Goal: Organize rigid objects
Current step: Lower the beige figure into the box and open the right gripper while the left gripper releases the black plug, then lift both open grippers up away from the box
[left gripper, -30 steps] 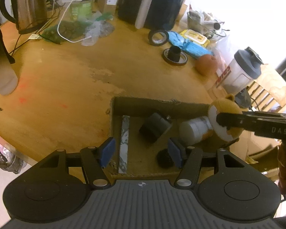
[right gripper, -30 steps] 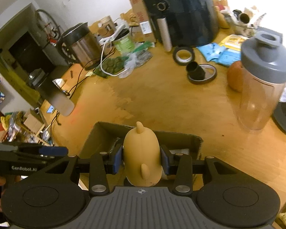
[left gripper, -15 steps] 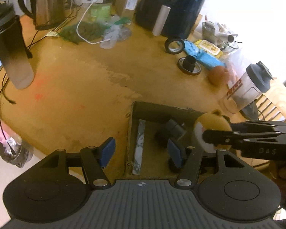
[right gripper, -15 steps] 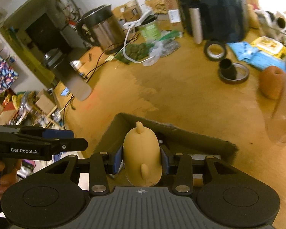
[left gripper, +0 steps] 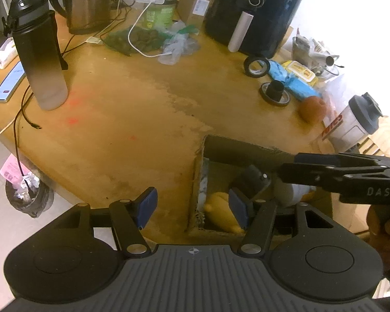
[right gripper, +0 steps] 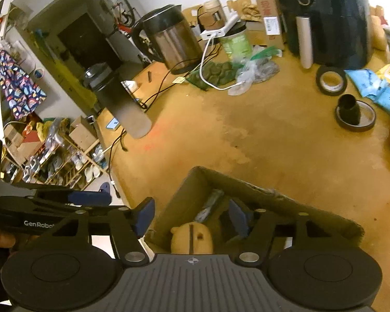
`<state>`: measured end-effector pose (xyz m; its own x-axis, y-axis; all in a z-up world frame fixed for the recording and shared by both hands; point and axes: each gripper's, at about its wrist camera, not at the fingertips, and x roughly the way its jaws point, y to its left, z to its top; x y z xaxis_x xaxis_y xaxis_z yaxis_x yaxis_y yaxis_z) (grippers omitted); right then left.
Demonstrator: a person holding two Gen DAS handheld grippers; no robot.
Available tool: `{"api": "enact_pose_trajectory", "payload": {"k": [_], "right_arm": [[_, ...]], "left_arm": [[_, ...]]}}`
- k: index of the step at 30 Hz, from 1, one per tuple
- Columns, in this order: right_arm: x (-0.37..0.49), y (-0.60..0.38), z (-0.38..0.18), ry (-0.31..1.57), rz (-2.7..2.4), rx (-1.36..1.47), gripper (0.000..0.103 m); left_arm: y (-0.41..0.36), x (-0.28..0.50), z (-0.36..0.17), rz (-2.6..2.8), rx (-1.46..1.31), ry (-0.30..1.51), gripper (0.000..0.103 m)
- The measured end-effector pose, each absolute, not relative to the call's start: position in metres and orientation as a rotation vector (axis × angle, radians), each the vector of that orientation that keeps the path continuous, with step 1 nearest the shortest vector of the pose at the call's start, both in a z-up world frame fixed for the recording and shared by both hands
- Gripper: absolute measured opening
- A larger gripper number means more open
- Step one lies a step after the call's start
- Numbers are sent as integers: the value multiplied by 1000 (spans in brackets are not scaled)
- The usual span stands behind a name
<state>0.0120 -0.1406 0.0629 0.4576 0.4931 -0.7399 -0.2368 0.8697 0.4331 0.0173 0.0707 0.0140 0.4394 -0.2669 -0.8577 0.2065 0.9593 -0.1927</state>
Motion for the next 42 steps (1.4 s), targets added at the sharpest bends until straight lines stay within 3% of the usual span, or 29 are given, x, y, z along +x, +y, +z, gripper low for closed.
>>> {"api": "enact_pose_trajectory", "payload": {"k": [8,13,19,42], "right_arm": [[-4,-162,66,1007,364,283,78],[-15,-173,68,1006,284,237,97],[-21,-185,66,1025,166,206,103],[-16,-200,60,1042,-34,200,103]], "left_arm": [[53,19,12,-349,-26,1083,60],[37,20,12,-396,-2,1077,60],[22,23,14,-443,27,1070,60],[5,51,15,-531,80,1074,60]]}}
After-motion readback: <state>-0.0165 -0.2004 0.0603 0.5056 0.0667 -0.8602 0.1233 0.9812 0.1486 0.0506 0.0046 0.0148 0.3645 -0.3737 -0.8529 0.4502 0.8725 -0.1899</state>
